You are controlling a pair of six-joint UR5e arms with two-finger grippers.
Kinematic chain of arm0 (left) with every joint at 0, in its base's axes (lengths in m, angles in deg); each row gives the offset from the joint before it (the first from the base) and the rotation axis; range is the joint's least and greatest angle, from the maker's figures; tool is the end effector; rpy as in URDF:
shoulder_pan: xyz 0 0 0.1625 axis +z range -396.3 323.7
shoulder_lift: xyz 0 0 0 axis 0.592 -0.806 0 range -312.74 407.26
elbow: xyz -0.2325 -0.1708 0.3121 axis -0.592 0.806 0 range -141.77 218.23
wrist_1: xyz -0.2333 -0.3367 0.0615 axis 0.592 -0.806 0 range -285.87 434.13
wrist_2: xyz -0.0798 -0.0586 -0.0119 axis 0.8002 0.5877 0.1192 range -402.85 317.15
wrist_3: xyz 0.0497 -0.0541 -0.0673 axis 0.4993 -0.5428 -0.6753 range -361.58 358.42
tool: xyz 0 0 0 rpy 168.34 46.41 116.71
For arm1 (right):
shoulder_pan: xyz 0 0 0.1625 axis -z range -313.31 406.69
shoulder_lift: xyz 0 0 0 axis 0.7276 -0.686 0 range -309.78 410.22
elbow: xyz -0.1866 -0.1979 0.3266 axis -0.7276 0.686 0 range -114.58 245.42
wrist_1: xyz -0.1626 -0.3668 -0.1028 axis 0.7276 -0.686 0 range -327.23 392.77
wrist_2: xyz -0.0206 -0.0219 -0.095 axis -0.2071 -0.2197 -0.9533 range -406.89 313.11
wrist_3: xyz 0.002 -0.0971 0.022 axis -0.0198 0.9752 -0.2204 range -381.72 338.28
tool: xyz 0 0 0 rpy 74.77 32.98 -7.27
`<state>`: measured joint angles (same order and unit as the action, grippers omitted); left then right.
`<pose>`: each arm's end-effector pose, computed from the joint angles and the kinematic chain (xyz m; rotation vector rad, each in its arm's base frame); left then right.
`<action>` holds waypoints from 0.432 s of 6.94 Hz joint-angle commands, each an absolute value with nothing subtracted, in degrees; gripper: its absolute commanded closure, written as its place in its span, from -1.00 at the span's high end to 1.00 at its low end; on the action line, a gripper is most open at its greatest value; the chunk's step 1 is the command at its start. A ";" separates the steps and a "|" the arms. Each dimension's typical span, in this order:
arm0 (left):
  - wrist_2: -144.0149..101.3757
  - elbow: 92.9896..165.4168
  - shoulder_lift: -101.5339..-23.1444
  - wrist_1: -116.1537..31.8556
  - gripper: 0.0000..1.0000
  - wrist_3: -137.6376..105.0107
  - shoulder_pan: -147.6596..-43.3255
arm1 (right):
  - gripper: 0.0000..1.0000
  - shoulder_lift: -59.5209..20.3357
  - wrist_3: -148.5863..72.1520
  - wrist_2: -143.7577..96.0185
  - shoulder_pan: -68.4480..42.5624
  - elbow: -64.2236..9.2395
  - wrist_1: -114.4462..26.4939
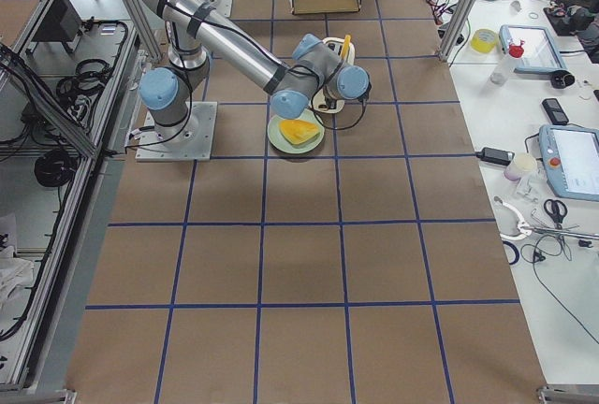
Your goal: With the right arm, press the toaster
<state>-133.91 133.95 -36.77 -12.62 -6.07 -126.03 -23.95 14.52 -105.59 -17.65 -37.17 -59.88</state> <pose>-0.1293 -0.4542 0.4937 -0.1305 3.1212 -0.0965 -0.0556 -0.5431 0.2648 -0.0692 2.4521 0.1274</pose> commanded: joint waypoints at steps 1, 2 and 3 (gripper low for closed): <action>-133.91 133.95 -36.77 -12.62 1.00 -6.07 -126.03 | -1.00 -23.61 13.71 -105.78 -17.65 -37.24 -60.39; -133.91 133.95 -36.77 -12.62 1.00 -6.07 -126.03 | -1.00 -23.44 13.09 -106.56 -17.65 -37.33 -60.74; -133.91 133.95 -36.77 -12.62 1.00 -6.07 -126.03 | -1.00 -22.92 13.09 -107.27 -17.65 -37.42 -61.01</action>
